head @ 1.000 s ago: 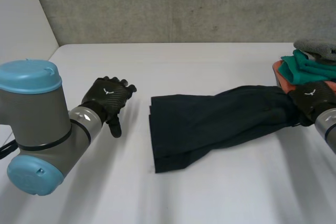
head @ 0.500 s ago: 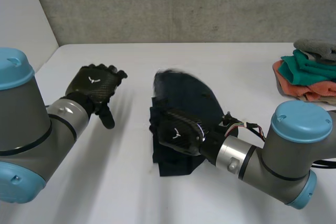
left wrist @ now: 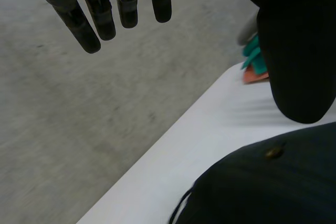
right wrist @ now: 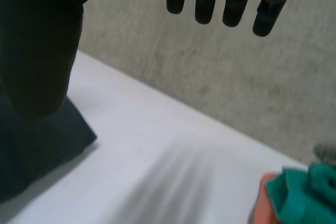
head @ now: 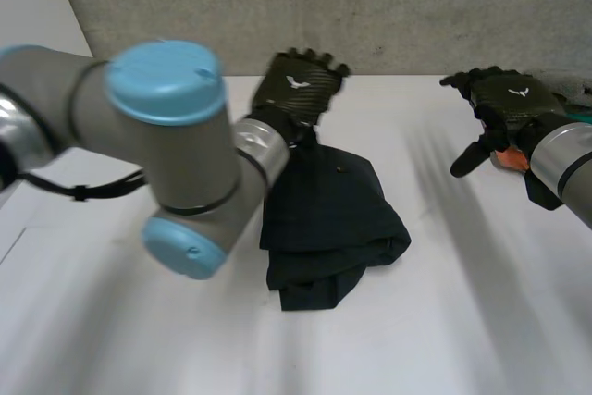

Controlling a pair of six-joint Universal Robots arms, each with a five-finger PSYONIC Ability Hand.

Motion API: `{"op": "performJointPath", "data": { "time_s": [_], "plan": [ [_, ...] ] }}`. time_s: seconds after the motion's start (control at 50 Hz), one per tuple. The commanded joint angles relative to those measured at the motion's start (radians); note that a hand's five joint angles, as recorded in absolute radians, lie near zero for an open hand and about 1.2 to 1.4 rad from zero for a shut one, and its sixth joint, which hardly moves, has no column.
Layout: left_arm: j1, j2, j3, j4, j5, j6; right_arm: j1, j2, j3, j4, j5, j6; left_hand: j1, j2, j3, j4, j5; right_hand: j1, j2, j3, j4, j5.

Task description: Fold the laundry.

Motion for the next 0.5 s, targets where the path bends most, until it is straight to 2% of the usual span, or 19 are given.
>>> {"op": "performJointPath", "data": {
  "time_s": [0.02, 0.12, 0.2, 0.36, 0.5],
  "plan": [
    [-0.003, -0.218, 0.229, -0.073, -0.006, 0.032, 0.019, 0.11, -0.143, 0.155, -0.03, 0.013, -0.02, -0.028, -0.033, -0.025, -0.041, -0.044, -0.033, -0.033, -0.041, -0.041],
    [0.023, -0.319, 0.334, -0.256, -0.077, 0.077, 0.086, 0.178, -0.252, 0.235, -0.065, 0.03, -0.02, -0.028, -0.033, -0.025, -0.041, -0.044, -0.033, -0.033, -0.041, -0.041],
    [0.025, -0.341, 0.335, -0.343, -0.103, 0.074, 0.135, 0.253, -0.338, 0.276, -0.064, 0.03, -0.02, -0.028, -0.033, -0.025, -0.041, -0.044, -0.033, -0.033, -0.041, -0.041],
    [0.019, -0.315, 0.243, -0.383, -0.166, 0.082, 0.2, 0.438, -0.478, 0.405, -0.059, 0.012, -0.02, -0.028, -0.033, -0.025, -0.041, -0.044, -0.033, -0.033, -0.041, -0.041],
    [0.012, -0.269, 0.148, -0.418, -0.244, 0.092, 0.198, 0.528, -0.504, 0.416, -0.062, -0.085, -0.02, -0.028, -0.033, -0.025, -0.041, -0.044, -0.033, -0.033, -0.041, -0.041]
  ]
}}
